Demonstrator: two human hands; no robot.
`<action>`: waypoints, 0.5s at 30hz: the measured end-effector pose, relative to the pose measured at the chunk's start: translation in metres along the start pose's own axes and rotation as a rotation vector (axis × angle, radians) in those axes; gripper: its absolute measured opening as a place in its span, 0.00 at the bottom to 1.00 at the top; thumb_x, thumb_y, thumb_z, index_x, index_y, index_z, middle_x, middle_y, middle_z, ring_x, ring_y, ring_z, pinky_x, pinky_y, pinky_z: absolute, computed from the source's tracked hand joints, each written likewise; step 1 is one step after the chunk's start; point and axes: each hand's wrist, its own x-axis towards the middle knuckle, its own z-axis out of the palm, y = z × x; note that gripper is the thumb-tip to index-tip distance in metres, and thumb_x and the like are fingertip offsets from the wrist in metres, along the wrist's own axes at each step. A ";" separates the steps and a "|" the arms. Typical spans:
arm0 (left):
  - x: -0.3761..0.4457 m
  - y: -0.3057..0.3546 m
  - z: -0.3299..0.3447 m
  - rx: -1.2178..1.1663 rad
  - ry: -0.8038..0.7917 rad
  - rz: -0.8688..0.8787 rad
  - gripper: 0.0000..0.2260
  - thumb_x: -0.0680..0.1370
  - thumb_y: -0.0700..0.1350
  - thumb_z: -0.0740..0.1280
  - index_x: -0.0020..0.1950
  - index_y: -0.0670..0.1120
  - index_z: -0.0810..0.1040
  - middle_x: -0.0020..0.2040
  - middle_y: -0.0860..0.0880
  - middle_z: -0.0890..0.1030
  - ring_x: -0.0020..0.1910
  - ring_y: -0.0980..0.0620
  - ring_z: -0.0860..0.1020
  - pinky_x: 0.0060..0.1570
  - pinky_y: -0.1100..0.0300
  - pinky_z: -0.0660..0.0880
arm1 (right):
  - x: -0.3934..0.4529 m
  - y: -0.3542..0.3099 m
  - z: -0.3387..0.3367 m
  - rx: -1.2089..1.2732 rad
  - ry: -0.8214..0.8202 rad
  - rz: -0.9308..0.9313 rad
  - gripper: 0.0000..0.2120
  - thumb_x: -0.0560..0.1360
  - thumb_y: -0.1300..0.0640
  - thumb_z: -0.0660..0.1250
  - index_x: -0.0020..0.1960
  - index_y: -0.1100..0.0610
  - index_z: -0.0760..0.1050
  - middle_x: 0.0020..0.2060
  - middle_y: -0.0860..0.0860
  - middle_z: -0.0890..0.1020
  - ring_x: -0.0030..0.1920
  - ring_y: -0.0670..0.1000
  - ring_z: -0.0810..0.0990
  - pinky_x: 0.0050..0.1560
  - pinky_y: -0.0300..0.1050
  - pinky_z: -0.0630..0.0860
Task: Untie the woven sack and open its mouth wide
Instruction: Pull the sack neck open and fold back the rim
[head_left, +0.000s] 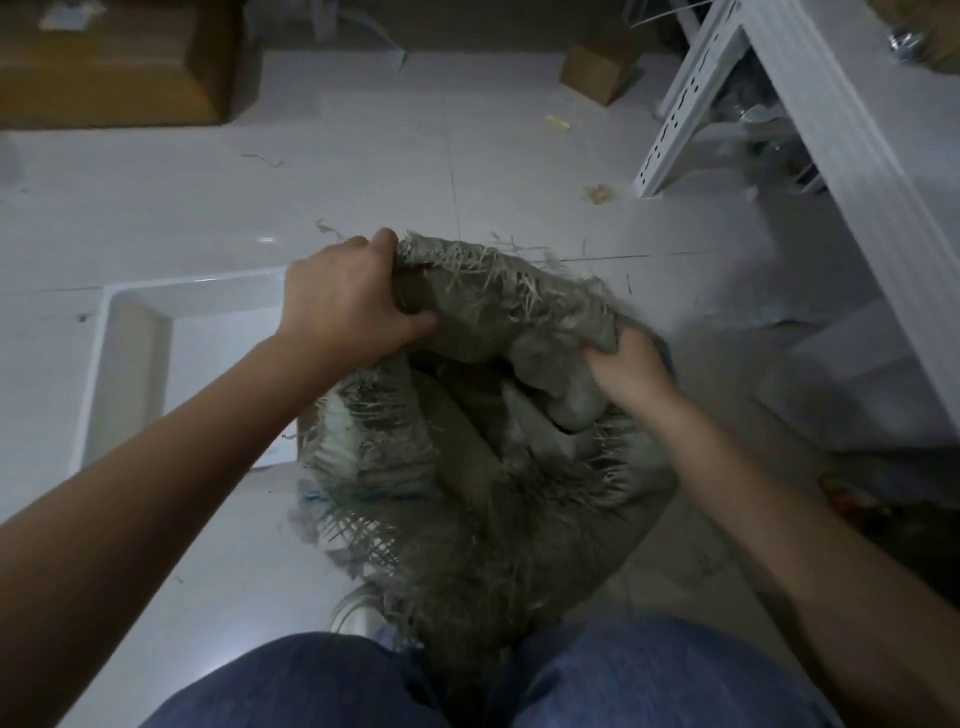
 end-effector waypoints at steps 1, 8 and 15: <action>-0.001 -0.005 0.000 0.033 -0.032 -0.006 0.21 0.69 0.52 0.70 0.53 0.40 0.69 0.45 0.40 0.75 0.45 0.40 0.74 0.39 0.51 0.70 | 0.006 -0.004 -0.002 0.091 -0.013 0.044 0.12 0.77 0.58 0.62 0.59 0.58 0.76 0.45 0.55 0.82 0.46 0.54 0.80 0.46 0.42 0.75; 0.006 -0.059 -0.010 -0.083 -0.127 -0.242 0.15 0.73 0.38 0.68 0.59 0.40 0.74 0.54 0.35 0.75 0.53 0.36 0.75 0.50 0.46 0.75 | 0.036 -0.010 -0.064 0.732 -0.060 0.223 0.09 0.77 0.62 0.59 0.45 0.56 0.78 0.30 0.46 0.85 0.34 0.45 0.84 0.34 0.36 0.80; 0.038 -0.093 -0.005 -1.328 -0.139 -0.893 0.09 0.71 0.43 0.67 0.50 0.42 0.79 0.44 0.41 0.83 0.33 0.48 0.83 0.31 0.56 0.81 | 0.030 -0.010 -0.086 0.609 -0.357 0.298 0.11 0.77 0.54 0.59 0.41 0.54 0.78 0.28 0.48 0.85 0.28 0.45 0.83 0.31 0.35 0.80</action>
